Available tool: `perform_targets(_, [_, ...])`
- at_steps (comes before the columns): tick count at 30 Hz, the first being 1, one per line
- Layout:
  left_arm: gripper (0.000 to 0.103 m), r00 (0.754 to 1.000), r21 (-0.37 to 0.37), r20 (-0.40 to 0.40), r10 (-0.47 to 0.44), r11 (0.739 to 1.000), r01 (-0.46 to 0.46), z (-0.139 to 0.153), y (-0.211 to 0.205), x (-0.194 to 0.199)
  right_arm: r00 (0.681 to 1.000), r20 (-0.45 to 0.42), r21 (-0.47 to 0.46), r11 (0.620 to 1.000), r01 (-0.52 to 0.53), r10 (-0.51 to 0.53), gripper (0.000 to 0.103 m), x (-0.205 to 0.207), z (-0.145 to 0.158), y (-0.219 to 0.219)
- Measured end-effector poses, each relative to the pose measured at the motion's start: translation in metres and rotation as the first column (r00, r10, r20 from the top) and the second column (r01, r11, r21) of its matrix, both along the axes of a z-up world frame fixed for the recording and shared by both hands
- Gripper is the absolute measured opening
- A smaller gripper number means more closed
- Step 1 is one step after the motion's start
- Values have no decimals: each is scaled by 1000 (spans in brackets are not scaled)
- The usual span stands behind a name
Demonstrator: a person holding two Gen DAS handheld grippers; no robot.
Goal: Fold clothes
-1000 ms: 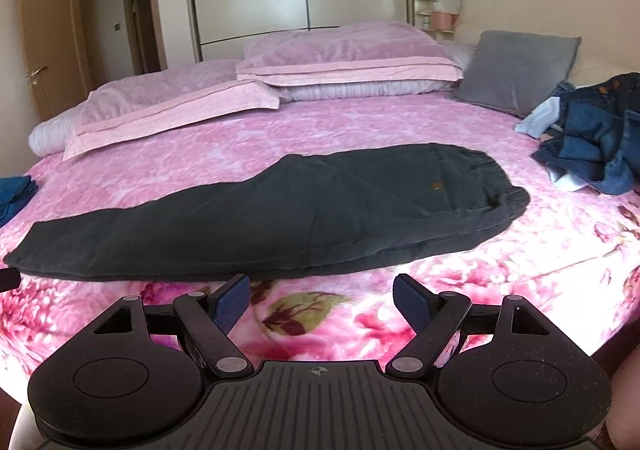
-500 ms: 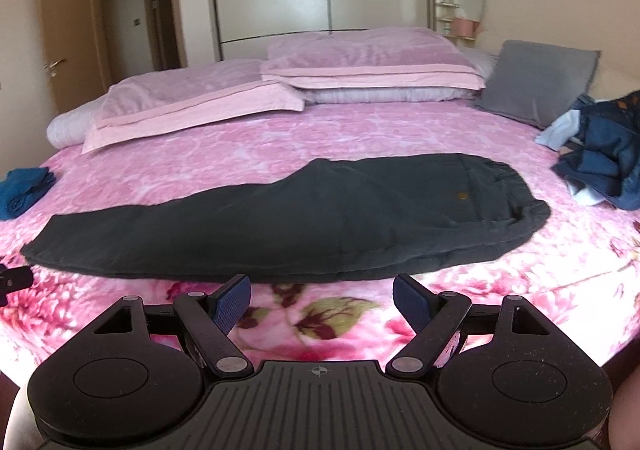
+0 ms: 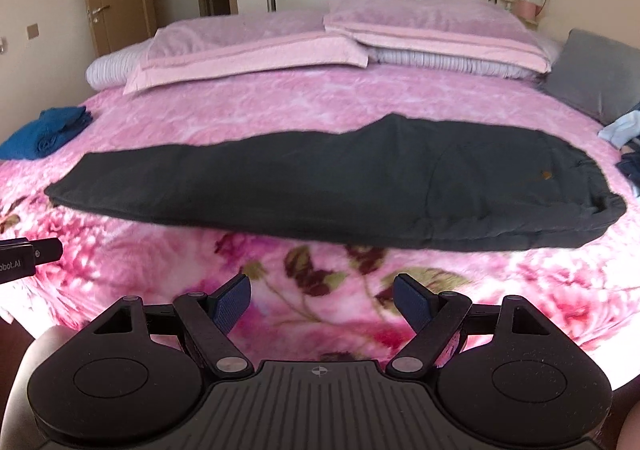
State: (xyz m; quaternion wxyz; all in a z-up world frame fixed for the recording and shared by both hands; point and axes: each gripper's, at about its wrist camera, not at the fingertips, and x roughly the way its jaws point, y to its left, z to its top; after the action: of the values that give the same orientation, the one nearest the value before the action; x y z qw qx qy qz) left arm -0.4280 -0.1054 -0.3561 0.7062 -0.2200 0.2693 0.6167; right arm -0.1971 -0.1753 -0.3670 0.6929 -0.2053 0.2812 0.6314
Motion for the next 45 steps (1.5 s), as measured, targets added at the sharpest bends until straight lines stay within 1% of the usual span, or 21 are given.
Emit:
perform_targets(2, [39,999,-14,40,5,1000,-5,-7,7,-5,1000,-12,-13,1000,5,-5,81,3,-8,6])
perform_targets(5, [35,985,-46,173,23,999,-15,-17,22,-23,998,-49,-25,999,34,-35,81,15,-20,13])
perform_targets(8, [30,944,-77,321,75,996,-53,-26,39,-50,991,-107,-18,997,77,-79,81,37,-27,18])
perform_targets(10, [28,918,-91,378,118,992,-89,-31,50,-66,979,-176,10,995,104,-101,81,54,-28,20])
perform_targets(12, [28,888,-102,428,166,986,-135,-36,63,-83,958,-262,40,991,130,-115,81,72,-28,23])
perform_targets(13, [28,868,-114,457,191,981,-156,-40,70,-94,938,-326,47,989,143,-120,81,82,-29,24])
perform_targets(15, [29,816,-148,520,250,968,-203,-48,85,-115,883,-452,58,984,170,-126,81,102,-32,28])
perform_targets(18, [30,740,-202,588,327,945,-257,-59,106,-143,768,-628,50,979,198,-123,81,127,-40,37])
perform_targets(19, [30,722,-211,602,341,940,-268,-62,111,-150,729,-673,42,978,206,-124,81,134,-43,40])
perform_targets(21, [30,705,-214,617,349,937,-276,-65,118,-158,661,-739,18,976,216,-133,79,143,-50,48])
perform_targets(22, [30,703,-214,620,348,937,-275,-66,120,-158,637,-758,6,974,226,-144,63,147,-52,52])
perform_targets(23, [30,700,-215,624,346,938,-272,-68,122,-159,612,-775,-9,971,237,-157,52,151,-54,56])
perform_targets(27, [31,695,-210,637,333,943,-258,-74,121,-156,508,-836,-70,959,274,-206,51,165,-66,65])
perform_targets(29, [31,695,-204,641,325,945,-255,-76,120,-154,480,-852,-74,957,281,-207,51,171,-68,65])
perform_targets(31, [31,694,-203,643,324,946,-254,-76,120,-154,473,-857,-73,956,285,-206,48,175,-67,65])
perform_targets(32, [31,693,-203,644,324,946,-253,-76,121,-154,473,-856,-73,954,292,-210,39,177,-67,65])
perform_targets(33, [31,693,-203,645,323,946,-253,-76,121,-154,472,-854,-80,952,296,-219,37,178,-67,65])
perform_targets(37, [31,699,-203,639,321,947,-250,-74,121,-152,457,-859,-105,953,283,-231,37,183,-68,59])
perform_targets(39, [31,702,-202,637,320,947,-250,-74,121,-151,437,-872,-97,952,289,-221,37,184,-67,52])
perform_targets(41, [31,702,-201,636,320,947,-249,-74,121,-151,431,-877,-82,951,298,-211,37,187,-63,48])
perform_targets(45, [31,696,-205,642,321,947,-248,-74,120,-150,434,-873,-84,943,321,-225,37,190,-66,50])
